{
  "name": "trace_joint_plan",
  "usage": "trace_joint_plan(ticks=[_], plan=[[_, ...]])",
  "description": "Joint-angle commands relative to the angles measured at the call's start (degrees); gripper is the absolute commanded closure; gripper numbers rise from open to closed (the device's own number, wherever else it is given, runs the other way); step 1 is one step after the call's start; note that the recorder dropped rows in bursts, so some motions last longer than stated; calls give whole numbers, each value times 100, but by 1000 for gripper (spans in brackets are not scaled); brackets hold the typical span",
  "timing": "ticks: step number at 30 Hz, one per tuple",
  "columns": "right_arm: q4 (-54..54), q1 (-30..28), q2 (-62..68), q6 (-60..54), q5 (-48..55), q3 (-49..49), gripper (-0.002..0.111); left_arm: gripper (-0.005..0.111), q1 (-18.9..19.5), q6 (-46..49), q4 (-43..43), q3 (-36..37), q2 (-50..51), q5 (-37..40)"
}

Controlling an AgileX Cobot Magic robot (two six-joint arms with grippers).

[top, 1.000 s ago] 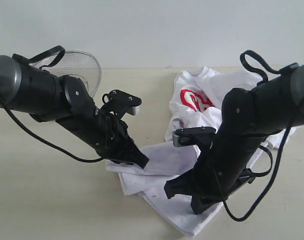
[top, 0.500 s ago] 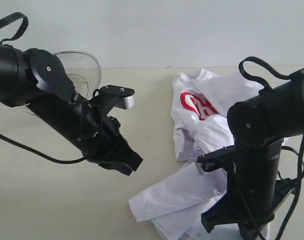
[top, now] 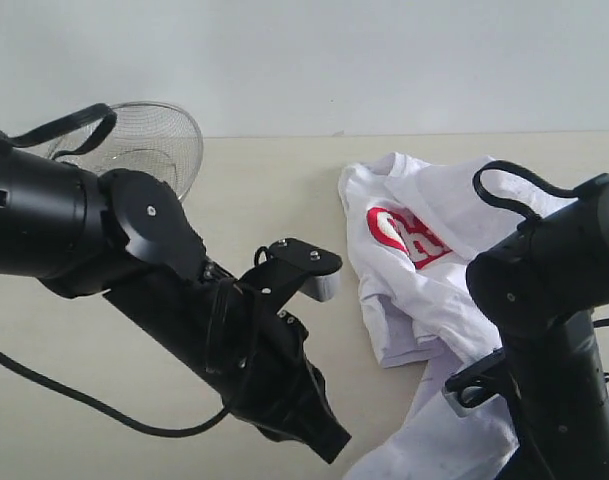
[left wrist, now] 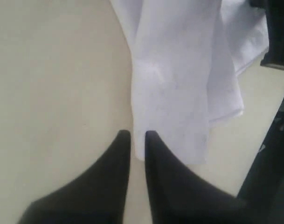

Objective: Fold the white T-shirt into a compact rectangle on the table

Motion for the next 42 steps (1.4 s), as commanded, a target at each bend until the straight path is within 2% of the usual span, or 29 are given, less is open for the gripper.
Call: trace_joint_plan(ticks=[1, 4, 5, 9, 12, 20, 23, 28, 34, 37, 39, 40, 42], plan=[[-93, -10, -30, 35, -842, 130, 109, 68, -34, 42, -279, 15, 253, 303], [-93, -10, -158, 35, -851, 130, 109, 42, -34, -12, -308, -49, 384, 316], [-93, -10, -192, 35, -851, 130, 109, 38, -34, -21, -406, -49, 411, 341], [-93, -10, -325, 15, -864, 130, 109, 40, -110, 86, -766, -49, 439, 598], [-93, -10, -378, 15, -864, 130, 109, 42, -341, 222, -834, -49, 439, 571], [-93, -10, -377, 29, -880, 130, 109, 42, -1136, 914, -823, -49, 439, -330], [-93, -10, -377, 29, -880, 130, 109, 43, -1366, 849, -454, -49, 439, -766], [-93, -10, -377, 27, -833, 130, 109, 53, -1523, 113, 725, -49, 583, -1199], [-93, -10, -377, 27, -843, 130, 109, 55, -1532, 53, 888, -49, 668, -1460], [-93, -10, -377, 27, -843, 130, 109, 72, -1532, 10, 888, -49, 698, -1470], [-93, -10, -377, 27, -854, 130, 109, 96, -1532, 10, 888, -49, 698, -1470], [-93, -10, -377, 27, -854, 130, 109, 101, -1532, 21, 888, -49, 698, -1470], [-93, -10, -377, 27, -880, 130, 109, 102, -1532, 11, 888, -49, 698, -1470]])
